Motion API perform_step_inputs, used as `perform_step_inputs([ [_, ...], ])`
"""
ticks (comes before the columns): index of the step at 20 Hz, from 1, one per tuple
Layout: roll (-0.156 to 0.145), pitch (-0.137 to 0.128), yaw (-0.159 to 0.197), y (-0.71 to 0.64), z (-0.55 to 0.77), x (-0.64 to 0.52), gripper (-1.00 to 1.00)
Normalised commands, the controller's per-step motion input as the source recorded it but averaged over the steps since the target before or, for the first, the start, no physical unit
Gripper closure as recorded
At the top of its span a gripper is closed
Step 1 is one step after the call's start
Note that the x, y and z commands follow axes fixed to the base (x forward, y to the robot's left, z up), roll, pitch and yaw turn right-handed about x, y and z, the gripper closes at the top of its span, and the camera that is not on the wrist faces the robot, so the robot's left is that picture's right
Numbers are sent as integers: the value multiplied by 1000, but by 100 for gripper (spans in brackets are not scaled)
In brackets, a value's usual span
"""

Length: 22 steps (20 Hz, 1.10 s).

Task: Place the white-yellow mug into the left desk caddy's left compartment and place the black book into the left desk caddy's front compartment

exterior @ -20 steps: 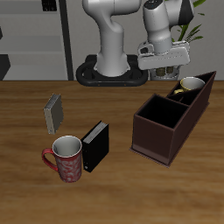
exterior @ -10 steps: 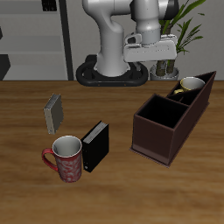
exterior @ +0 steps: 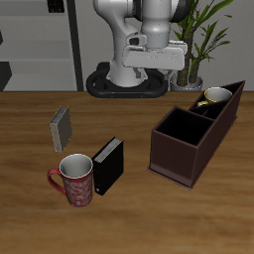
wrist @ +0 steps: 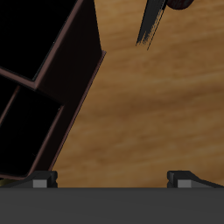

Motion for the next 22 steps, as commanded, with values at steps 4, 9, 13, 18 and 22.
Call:
perform_step_inputs([
  [4, -76, 8, -7, -413, 144, 84, -100],
  [9, -30, 1, 48, -386, 99, 180, -100],
  [13, -77, -13, 46, -504, 107, 477, -100],
  [18, -66, 62, 8, -400, -42, 390, -100],
  [22, -14, 29, -6, -334, 0, 290, -100],
])
